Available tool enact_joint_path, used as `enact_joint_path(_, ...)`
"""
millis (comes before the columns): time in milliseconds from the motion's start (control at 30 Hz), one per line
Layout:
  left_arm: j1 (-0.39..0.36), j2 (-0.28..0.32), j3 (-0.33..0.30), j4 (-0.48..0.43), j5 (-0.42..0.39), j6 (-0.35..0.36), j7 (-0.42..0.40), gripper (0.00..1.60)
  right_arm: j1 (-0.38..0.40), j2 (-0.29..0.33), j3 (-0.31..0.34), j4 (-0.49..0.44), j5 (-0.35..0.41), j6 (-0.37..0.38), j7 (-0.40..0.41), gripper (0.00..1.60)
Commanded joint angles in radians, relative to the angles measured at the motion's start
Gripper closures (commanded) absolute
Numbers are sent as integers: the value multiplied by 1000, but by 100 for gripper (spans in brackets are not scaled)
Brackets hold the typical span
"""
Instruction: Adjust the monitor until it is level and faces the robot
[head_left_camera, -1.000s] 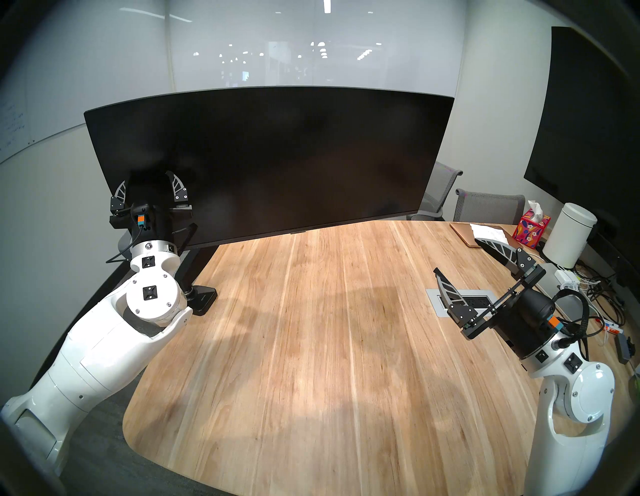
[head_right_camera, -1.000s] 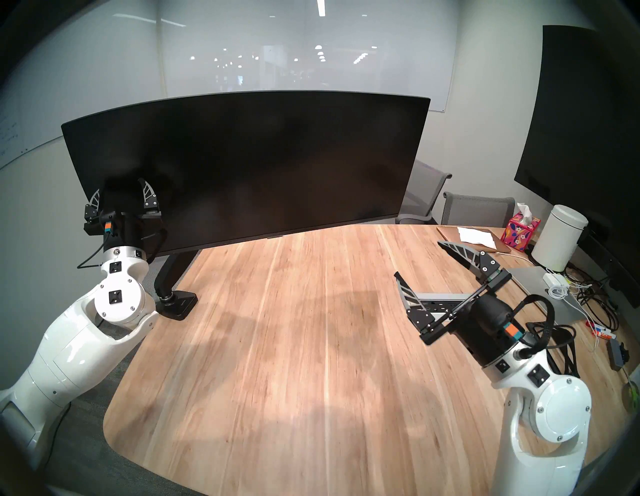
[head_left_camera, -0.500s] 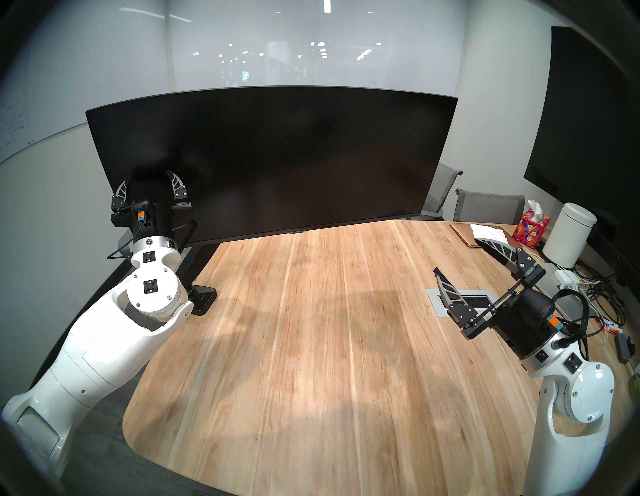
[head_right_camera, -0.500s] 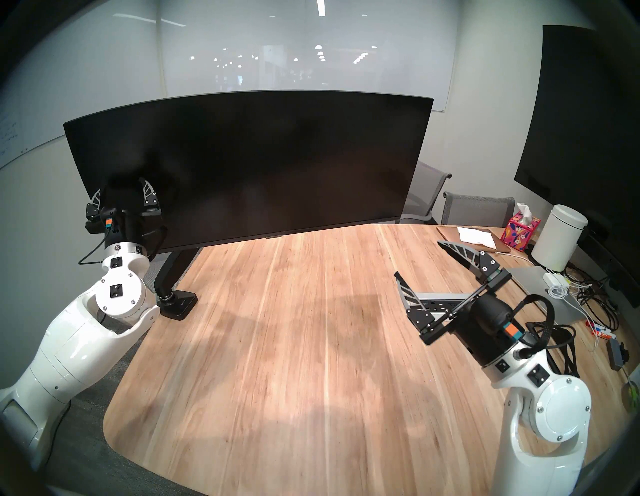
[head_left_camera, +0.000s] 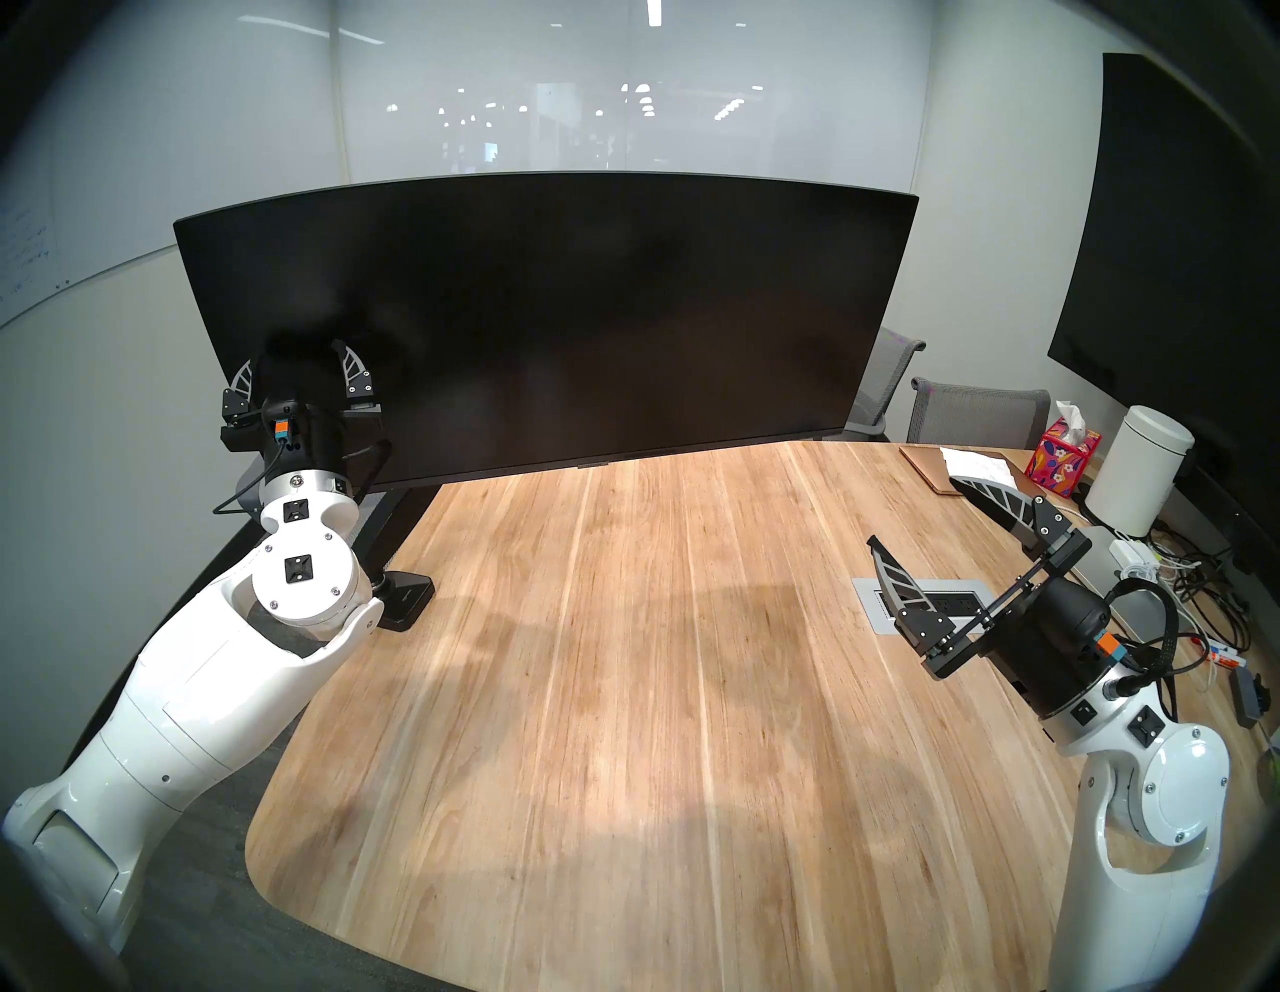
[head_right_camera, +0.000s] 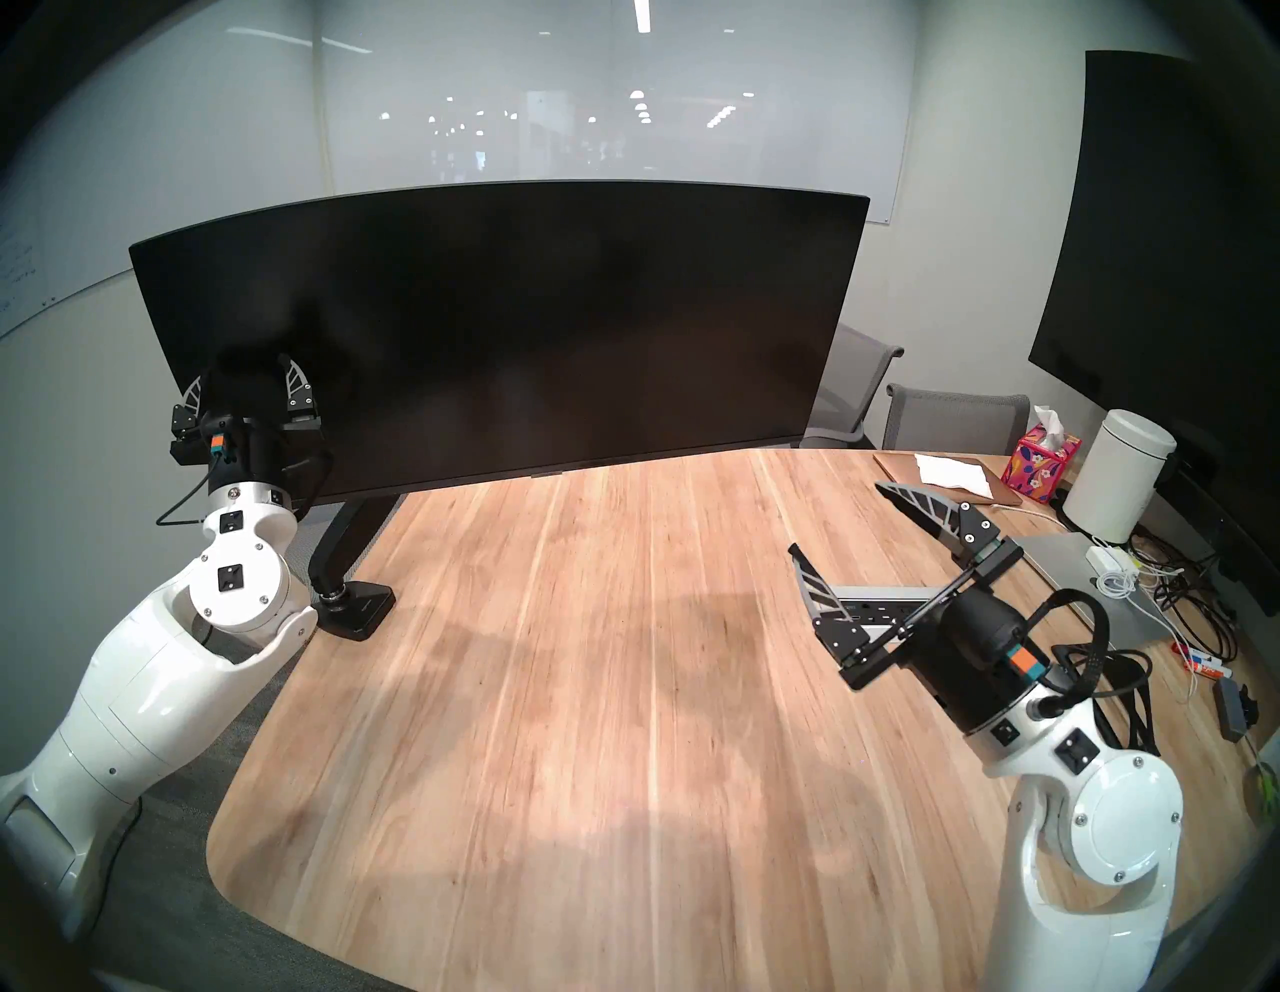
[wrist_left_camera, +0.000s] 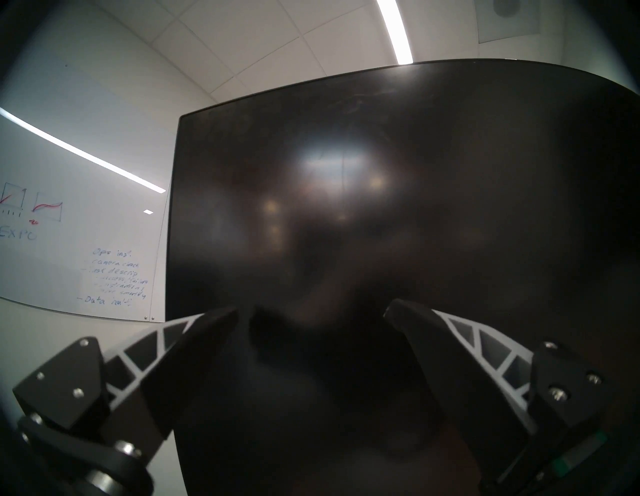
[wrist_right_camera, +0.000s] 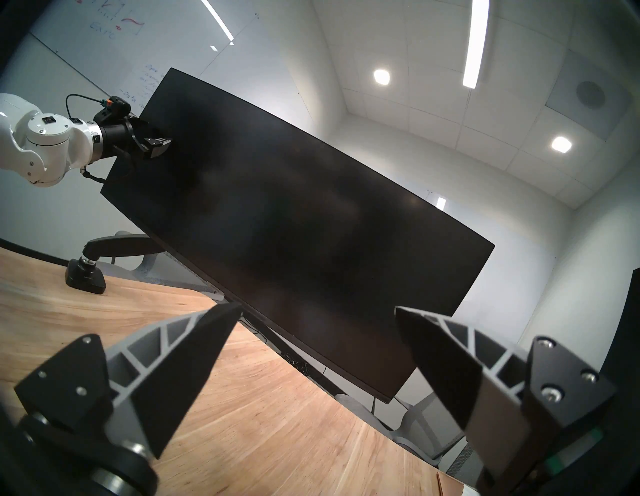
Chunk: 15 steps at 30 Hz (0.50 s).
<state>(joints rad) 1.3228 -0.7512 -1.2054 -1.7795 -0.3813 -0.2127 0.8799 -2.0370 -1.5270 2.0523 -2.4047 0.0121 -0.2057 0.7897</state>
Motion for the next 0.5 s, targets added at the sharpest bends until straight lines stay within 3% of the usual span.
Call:
enact_joint_path(0, -29, -9, -9, 17, -7, -4, -2, 0, 2, 2, 1, -17, 6, -1, 3, 0)
enact_joint_path(467, -40, -16, -9, 48, -11, -10, -15, 0, 2, 2, 1, -17, 6, -1, 3, 0)
